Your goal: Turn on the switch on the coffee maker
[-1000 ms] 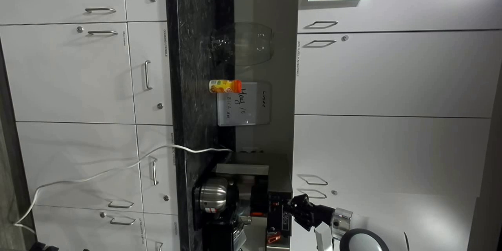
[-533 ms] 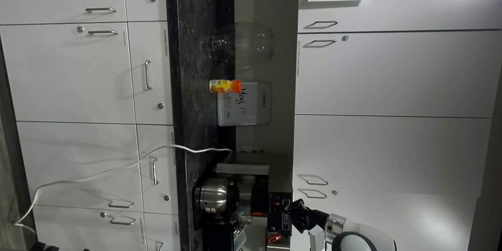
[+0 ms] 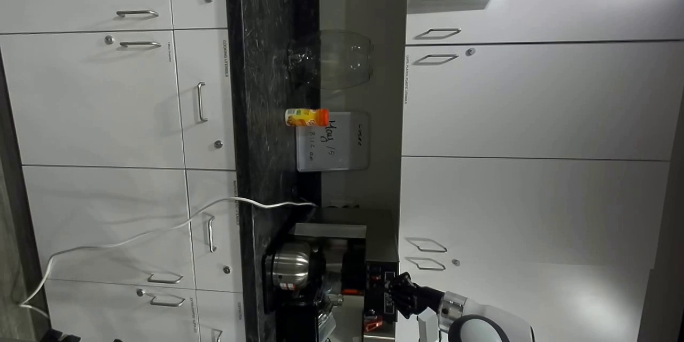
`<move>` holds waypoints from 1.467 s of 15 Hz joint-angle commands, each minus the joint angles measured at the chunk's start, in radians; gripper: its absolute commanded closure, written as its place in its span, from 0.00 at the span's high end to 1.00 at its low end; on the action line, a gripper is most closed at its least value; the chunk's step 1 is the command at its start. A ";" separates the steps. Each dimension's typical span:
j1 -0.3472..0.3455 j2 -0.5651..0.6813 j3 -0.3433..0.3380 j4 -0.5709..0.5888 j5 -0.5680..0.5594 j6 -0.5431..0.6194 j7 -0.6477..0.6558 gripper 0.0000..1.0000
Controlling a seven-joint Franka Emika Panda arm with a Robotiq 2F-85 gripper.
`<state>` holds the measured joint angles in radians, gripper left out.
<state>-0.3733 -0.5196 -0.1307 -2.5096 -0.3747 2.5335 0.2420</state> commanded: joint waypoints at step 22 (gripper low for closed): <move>-0.042 0.283 -0.054 0.272 0.039 -0.009 0.092 0.00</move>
<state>-0.4338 -0.2721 -0.1640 -2.2833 -0.3609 2.5336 0.3425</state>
